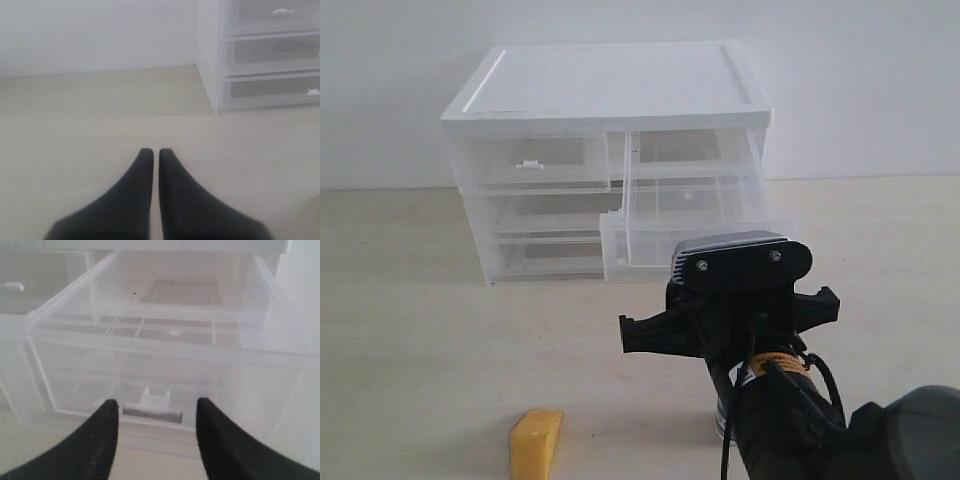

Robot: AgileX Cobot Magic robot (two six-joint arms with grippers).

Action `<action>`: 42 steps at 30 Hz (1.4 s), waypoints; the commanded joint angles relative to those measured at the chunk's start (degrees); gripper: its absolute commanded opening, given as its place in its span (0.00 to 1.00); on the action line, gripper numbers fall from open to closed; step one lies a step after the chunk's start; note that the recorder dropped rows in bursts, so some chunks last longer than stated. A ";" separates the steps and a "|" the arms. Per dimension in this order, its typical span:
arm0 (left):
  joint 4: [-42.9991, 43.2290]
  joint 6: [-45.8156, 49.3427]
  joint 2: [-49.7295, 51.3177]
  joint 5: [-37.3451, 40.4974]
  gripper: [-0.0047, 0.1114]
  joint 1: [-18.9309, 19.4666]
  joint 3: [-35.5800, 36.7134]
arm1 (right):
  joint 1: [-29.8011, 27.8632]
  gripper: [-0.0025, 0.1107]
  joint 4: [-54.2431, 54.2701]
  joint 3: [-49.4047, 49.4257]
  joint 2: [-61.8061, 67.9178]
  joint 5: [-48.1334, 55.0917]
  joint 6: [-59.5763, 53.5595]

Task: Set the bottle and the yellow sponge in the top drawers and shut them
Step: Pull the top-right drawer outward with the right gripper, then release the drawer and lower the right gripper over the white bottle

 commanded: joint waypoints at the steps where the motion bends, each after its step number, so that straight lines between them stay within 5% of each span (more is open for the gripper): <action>1: 0.25 0.25 -0.16 -0.59 0.08 0.16 0.21 | 0.03 0.54 0.68 0.36 -3.57 -0.47 -1.00; 14: 0.25 0.25 -0.16 -0.59 0.08 0.16 0.21 | 0.03 0.54 0.55 4.97 -18.93 21.30 -7.08; 24: 0.25 0.25 -0.16 -0.59 0.08 0.16 0.21 | -0.08 0.54 10.57 4.97 -22.92 43.59 -27.02; 34: 0.25 0.25 -0.16 -0.59 0.08 0.16 0.21 | -0.08 0.54 46.84 0.63 -23.01 44.44 -71.08; 42: 0.25 0.25 -0.16 -0.59 0.08 0.16 0.21 | -0.08 0.54 46.84 -2.70 -23.01 42.00 -72.58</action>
